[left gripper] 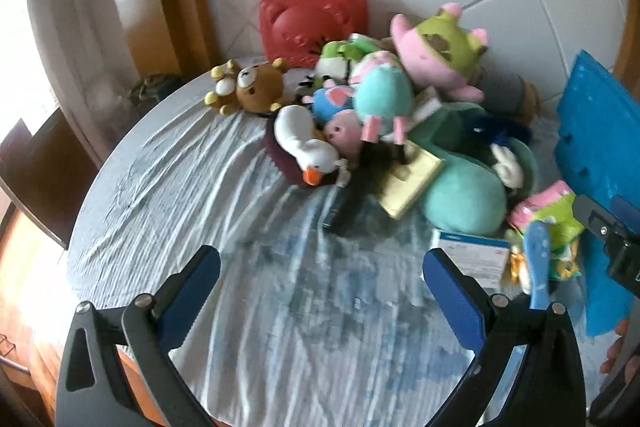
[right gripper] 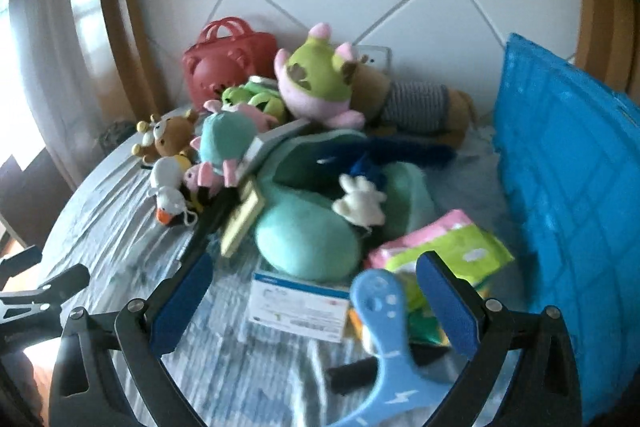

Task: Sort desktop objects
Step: 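Withdraw both tools from the crate back toward the pile, then grasp the white goose plush with left tool while right tool grasps the pink pig plush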

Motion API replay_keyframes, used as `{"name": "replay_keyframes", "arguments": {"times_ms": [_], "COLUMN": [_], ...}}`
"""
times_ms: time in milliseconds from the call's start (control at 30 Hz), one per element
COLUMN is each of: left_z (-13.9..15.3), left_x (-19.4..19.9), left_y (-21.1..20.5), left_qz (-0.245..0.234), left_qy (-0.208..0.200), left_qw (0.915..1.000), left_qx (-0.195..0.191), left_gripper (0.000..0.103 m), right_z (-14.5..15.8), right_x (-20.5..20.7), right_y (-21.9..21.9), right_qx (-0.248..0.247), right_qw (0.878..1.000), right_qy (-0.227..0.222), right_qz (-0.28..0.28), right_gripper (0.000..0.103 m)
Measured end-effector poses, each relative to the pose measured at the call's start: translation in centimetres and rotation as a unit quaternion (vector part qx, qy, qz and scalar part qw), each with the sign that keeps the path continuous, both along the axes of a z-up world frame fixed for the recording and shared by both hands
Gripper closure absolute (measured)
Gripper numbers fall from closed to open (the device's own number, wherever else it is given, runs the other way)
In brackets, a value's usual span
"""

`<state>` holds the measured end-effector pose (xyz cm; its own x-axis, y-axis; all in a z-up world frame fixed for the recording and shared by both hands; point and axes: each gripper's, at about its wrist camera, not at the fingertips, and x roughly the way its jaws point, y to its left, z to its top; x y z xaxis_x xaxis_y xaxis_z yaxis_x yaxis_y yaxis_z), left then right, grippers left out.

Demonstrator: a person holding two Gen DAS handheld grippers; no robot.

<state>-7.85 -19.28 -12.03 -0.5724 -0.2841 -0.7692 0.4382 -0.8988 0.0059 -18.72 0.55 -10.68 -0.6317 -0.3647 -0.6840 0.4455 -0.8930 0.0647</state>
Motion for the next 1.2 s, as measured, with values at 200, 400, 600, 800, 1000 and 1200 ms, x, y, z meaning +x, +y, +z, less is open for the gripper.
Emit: {"name": "replay_keyframes", "arguments": {"times_ms": [200,400,600,800,1000,1200], "left_z": [0.2,-0.5,-3.0,-6.3,-8.7,-10.4], "left_x": [-2.0,-6.0,-10.5,-14.7,-17.7,-20.0], "left_y": [-6.6,-13.2,-15.8,-15.8,-14.9,-15.1], "left_qz": [-0.018,-0.068,-0.099,-0.099,-0.094,-0.085], "left_qy": [0.006,-0.002,-0.035,-0.063,-0.086,-0.105], "left_qw": [0.9998,0.9977,0.9944,0.9920,0.9902,0.9889], "left_qx": [-0.007,-0.007,0.014,0.047,0.057,0.061], "left_gripper": [0.000,0.001,0.005,0.013,0.014,0.022], "right_z": [0.6,0.3,-0.4,-2.5,-3.9,-4.6], "right_x": [-1.2,-2.2,-4.1,-8.0,-11.2,-14.6], "right_y": [-6.4,-13.7,-17.1,-19.0,-20.3,-21.0], "right_qx": [-0.003,-0.014,-0.013,0.011,0.022,0.018], "right_qw": [1.000,0.998,0.997,0.997,0.998,0.999], "right_qy": [0.011,0.004,-0.011,-0.032,-0.034,-0.040], "right_qz": [-0.016,-0.055,-0.079,-0.067,-0.037,-0.026], "right_gripper": [0.000,0.000,0.000,0.000,0.000,0.000]}}
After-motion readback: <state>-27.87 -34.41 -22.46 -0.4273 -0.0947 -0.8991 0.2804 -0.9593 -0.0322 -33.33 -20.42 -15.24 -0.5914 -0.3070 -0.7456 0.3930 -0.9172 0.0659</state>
